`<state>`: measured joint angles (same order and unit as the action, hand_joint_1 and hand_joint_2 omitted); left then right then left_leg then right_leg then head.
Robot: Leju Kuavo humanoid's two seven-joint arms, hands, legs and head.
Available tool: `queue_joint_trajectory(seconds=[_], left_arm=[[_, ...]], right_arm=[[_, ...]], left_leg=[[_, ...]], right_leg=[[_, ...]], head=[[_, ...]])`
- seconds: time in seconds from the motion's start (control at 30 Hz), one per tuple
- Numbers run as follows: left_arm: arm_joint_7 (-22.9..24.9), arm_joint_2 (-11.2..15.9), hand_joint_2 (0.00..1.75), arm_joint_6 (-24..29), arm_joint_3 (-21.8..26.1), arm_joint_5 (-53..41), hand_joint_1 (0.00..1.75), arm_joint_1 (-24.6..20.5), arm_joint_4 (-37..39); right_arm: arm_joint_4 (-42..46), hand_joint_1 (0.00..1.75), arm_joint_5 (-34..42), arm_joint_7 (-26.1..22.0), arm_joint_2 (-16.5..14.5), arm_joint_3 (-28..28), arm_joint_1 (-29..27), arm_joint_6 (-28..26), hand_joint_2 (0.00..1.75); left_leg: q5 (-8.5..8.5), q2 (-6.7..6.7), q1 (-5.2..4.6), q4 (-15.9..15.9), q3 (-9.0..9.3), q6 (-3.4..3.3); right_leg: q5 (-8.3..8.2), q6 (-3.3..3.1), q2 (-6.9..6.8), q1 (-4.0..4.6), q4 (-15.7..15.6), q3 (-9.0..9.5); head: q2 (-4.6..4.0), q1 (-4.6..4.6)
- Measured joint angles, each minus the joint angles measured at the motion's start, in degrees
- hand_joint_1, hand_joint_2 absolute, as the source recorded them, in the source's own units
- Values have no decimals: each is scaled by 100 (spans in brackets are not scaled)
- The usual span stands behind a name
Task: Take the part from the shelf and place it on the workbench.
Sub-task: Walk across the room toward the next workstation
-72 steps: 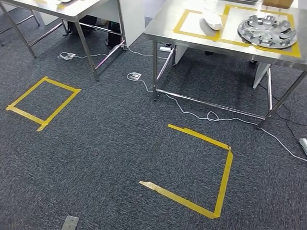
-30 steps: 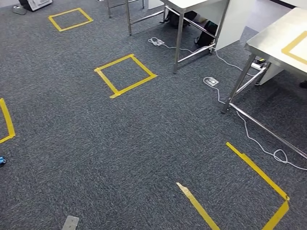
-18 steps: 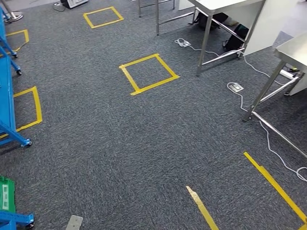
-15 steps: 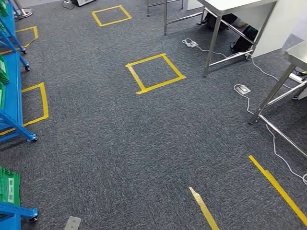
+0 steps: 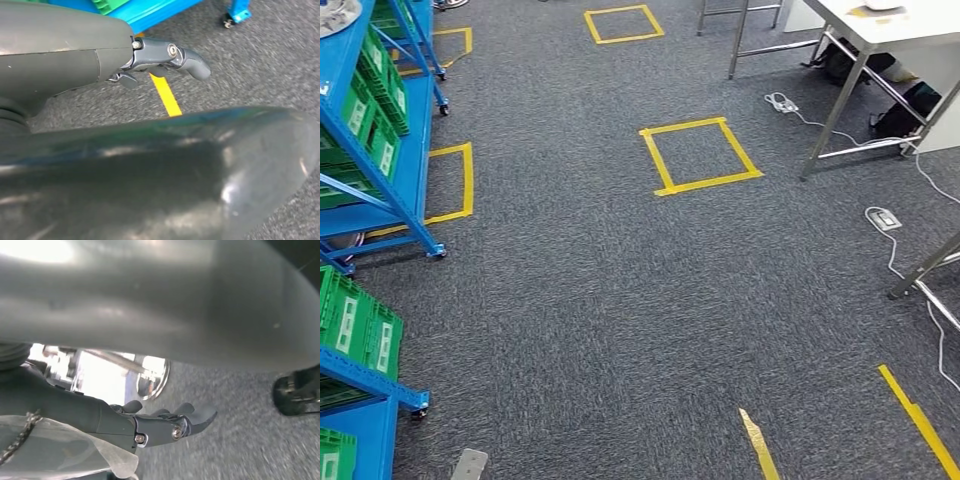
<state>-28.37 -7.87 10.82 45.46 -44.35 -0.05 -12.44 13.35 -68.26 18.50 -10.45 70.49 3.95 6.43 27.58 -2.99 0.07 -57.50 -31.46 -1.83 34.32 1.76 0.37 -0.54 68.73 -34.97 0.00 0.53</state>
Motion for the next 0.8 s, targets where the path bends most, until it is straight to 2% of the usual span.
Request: queue_joint_trajectory(seconds=[0.03,0.07,0.1,0.13,0.2,0.23,0.27,0.3,0.37,0.4,0.43,0.47,0.53,0.6,0.63,0.7,0.77,0.8], left_arm=[[0,-2,0,0,0,0,0,-1,0],[0,-5,0,0,0,0,0,-6,0],[0,-8,0,0,0,0,0,-11,0],[0,-11,0,0,0,0,0,-12,0],[0,-17,0,1,1,0,0,-1,0],[0,-19,0,2,2,0,0,7,0],[0,-19,0,3,3,0,0,9,0],[1,-19,0,5,4,0,0,3,0],[1,-25,0,7,3,-4,0,-11,0],[1,-28,0,7,3,-5,0,-11,0],[0,-29,0,9,4,-8,0,-6,0],[1,-29,0,12,5,-8,0,1,0],[1,-25,0,25,16,-12,0,8,0],[0,-26,0,39,31,-32,0,3,0],[0,-29,0,45,38,-46,0,5,0],[0,-32,0,54,52,-68,0,20,0],[0,-33,0,58,72,-75,0,28,0],[0,-31,0,61,81,-78,0,21,0]], right_arm=[[0,0,0,5,1,0,1,-1,0],[0,0,-1,3,2,0,4,-1,0],[0,0,-1,-14,4,0,8,-2,0],[0,0,-2,-30,5,0,11,-2,0],[0,0,-2,-60,6,0,21,-5,0],[0,0,-1,-58,5,0,25,-6,0],[0,0,-1,-56,5,0,25,-7,0],[0,0,-1,-55,4,0,19,-7,0],[0,0,-1,-55,4,0,4,-7,0],[0,0,-2,-56,4,0,-1,-8,0],[0,0,-2,-56,4,0,-1,-10,0],[0,0,-2,-56,4,0,-1,-13,0],[0,0,-3,-56,4,0,4,-20,0],[1,0,-5,-56,4,0,16,-38,0],[1,0,-7,-57,4,0,27,-49,0],[2,0,-11,-58,4,0,55,-68,0],[2,0,-15,-56,4,0,70,-78,0],[2,0,-16,-56,4,1,68,-81,0]], left_leg=[[-2,-68,3,-1,8,7],[-1,-130,-1,-10,6,25],[-6,-182,2,-15,-6,54],[-14,-228,11,-17,-26,92],[-37,-311,39,-13,-62,175],[-10,-280,44,-49,-83,203],[80,-192,42,-170,-138,227],[235,-67,38,-406,-241,247],[628,162,44,-1145,-572,289],[748,206,56,-1467,-713,310],[766,229,67,-1626,-775,327],[668,246,79,-1555,-727,339],[277,315,99,-848,-346,350],[70,409,87,-176,8,321],[65,438,74,-39,77,289],[88,424,49,-5,80,202],[69,394,49,13,78,123],[57,374,54,22,78,86]], right_leg=[[-214,-26,93,-3,-429,185],[-361,-49,187,-9,-812,351],[-434,-66,264,-8,-1068,466],[-434,-77,305,-2,-1178,526],[-456,-107,230,12,-1224,565],[-480,-135,173,9,-1255,588],[-503,-165,108,1,-1289,600],[-519,-189,32,-8,-1320,611],[-515,-211,-124,2,-1327,613],[-508,-214,-204,7,-1326,614],[-501,-212,-280,9,-1325,616],[-493,-204,-341,8,-1323,623],[-467,-168,-437,5,-1317,654],[-428,-106,-498,28,-1294,644],[-414,-76,-518,39,-1289,635],[-407,-21,-547,36,-1293,666],[-300,37,-426,10,-1178,636],[-158,57,-316,1,-956,525]], head=[[0,0],[0,-1],[0,-3],[0,-3],[0,-4],[0,-6],[0,-17],[0,-26],[0,-39],[0,-37],[0,-38],[0,-39],[0,-40],[0,-37],[0,-34],[0,-28],[0,-19],[0,-11]])
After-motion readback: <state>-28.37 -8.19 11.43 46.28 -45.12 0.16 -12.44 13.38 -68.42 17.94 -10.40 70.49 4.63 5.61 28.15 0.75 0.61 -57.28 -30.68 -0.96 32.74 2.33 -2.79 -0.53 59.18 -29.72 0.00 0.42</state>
